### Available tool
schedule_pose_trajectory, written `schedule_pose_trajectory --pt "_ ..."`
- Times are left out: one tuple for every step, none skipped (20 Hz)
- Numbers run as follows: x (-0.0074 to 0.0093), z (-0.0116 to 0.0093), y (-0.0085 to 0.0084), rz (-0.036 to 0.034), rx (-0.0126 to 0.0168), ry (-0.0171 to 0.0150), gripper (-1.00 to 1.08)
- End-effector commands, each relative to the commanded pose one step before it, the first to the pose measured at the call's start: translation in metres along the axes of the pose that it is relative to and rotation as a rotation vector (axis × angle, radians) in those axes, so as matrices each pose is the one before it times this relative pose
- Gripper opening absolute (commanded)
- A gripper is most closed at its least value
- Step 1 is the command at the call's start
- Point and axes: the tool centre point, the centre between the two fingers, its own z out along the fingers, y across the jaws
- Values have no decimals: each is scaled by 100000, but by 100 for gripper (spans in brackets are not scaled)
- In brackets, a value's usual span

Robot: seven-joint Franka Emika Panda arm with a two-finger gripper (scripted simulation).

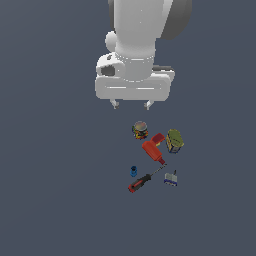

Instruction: Pick up a designated object from a clutter of objects.

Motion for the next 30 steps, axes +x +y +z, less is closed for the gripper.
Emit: schedule_pose_trajectory --pt "0 0 1 0 0 0 100" --pt "11 -16 46 68 10 1 100" --pt "31 -48 159 236 39 1 100" --pt "49 -80 246 354 58 2 100" --pt "64 -114 344 477 79 4 100" --pt "72 -151 435 562 94 7 100" --pt "59 -166 446 509 86 10 100" --pt "31 -140 344 319 56 10 100" --pt "7 -109 233 135 26 9 100" --pt "-8 -71 130 0 0 0 100" --pt "-19 -40 43 -67 -4 14 100" --pt "-9 4 12 0 0 0 100" --pt "7 33 -67 0 0 0 100" --pt "35 64 -84 118 13 -13 100" --pt "62 83 -61 305 44 -10 100" --pt "89 107 -59 458 67 -14 100" --pt "115 132 -63 599 87 -17 100" --pt "138 159 -74 726 104 -22 100" --pt "157 187 -92 834 117 -26 100" --pt "174 217 -115 937 129 -32 100" --pt "191 248 -139 1040 140 -37 100" --pt "208 277 -156 1155 151 -43 100" --pt "226 307 -170 1279 163 -50 100" --pt "243 337 -187 1402 173 -57 100" --pt "257 370 -206 1521 181 -64 100" --pt "269 404 -229 1638 187 -72 100" --pt "280 438 -249 1760 191 -80 100" --pt "289 474 -270 1884 194 -89 100" --pt "296 510 -292 2006 195 -97 100" --pt "300 548 -314 2130 193 -106 100"
